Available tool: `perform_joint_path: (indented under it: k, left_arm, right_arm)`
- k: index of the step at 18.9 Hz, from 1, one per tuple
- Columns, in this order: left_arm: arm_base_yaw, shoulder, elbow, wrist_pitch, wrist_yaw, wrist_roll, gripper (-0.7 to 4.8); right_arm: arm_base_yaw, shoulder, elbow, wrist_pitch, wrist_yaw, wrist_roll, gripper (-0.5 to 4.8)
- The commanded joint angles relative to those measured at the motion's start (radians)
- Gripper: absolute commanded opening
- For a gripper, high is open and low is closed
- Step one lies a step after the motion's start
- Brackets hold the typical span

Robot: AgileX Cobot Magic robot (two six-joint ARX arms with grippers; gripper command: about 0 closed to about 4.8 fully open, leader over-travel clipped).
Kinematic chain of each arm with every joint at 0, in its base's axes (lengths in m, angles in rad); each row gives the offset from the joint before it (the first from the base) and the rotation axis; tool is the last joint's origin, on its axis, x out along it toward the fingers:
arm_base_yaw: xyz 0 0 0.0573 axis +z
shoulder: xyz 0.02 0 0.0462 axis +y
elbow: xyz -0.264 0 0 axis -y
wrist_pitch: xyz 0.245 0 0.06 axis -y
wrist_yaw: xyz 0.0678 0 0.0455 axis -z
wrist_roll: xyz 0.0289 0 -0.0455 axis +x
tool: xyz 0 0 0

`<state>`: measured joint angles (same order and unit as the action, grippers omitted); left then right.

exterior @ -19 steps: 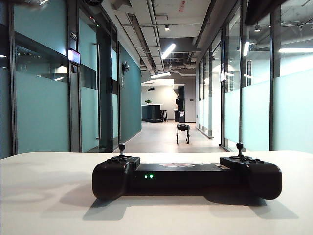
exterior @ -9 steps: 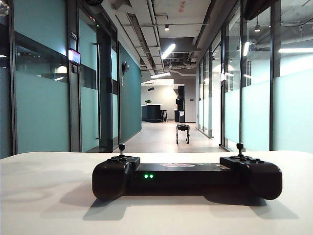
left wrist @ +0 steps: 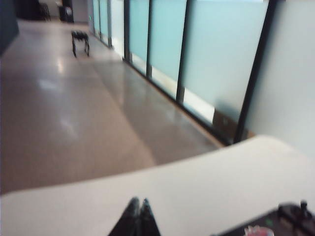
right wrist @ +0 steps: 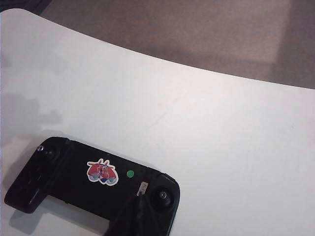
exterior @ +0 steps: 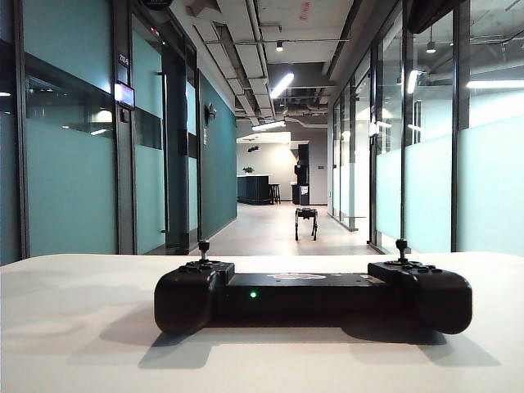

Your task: Push the left joystick on the remote control sitting on the white table forward to make the robot dog walk in a straight line until it approaches the door.

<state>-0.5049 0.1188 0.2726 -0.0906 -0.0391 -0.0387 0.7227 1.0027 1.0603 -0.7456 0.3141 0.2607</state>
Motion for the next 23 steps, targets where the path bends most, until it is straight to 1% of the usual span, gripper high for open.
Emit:
perform_joint_path:
  k: [1,3,4,6,8,10,12,15,19,23]
  left_arm:
    - [0.034,-0.038,-0.028,0.021,-0.008,0.002,-0.05]
    - [0.087,-0.055,-0.049,0.02,0.015,-0.009,-0.05]
    - [0.129,-0.055,-0.053,0.023,0.055,-0.026,-0.05]
    - [0.201,-0.058,-0.053,0.027,0.098,-0.025,-0.05]
    - [0.291,-0.08,-0.077,0.041,0.1,-0.022,-0.05]
    - [0.341,-0.116,-0.124,0.077,0.1,-0.022,-0.05]
    - [0.362,-0.115,-0.167,0.115,0.085,-0.021,-0.05]
    - [0.365,-0.115,-0.221,0.156,0.077,-0.021,-0.05]
    - [0.374,-0.115,-0.266,0.167,0.077,-0.018,-0.05]
    - [0.447,-0.115,-0.266,0.158,0.077,0.01,-0.05]
  right_arm:
    - [0.001,-0.003,0.003,0.018,0.005,-0.003,0.0]
    - [0.001,-0.003,0.003,0.018,0.005,-0.003,-0.01]
    - [0.001,-0.003,0.003,0.018,0.005,-0.003,0.0]
    - [0.001,-0.003,0.003,0.018,0.005,-0.003,-0.01]
    - [0.001,-0.003,0.003,0.018,0.005,-0.003,-0.01]
    - [0.001,-0.003,0.003,0.018,0.005,-0.003,-0.01]
    - [0.001,-0.003,0.003,0.017,0.005,-0.003,-0.01]
    - [0.001,-0.003,0.003,0.018,0.005,-0.003,0.0]
    - [0.001,-0.003,0.003,0.017,0.004,-0.003,0.0]
    - [0.001,-0.003,0.003,0.018,0.004,-0.003,0.0]
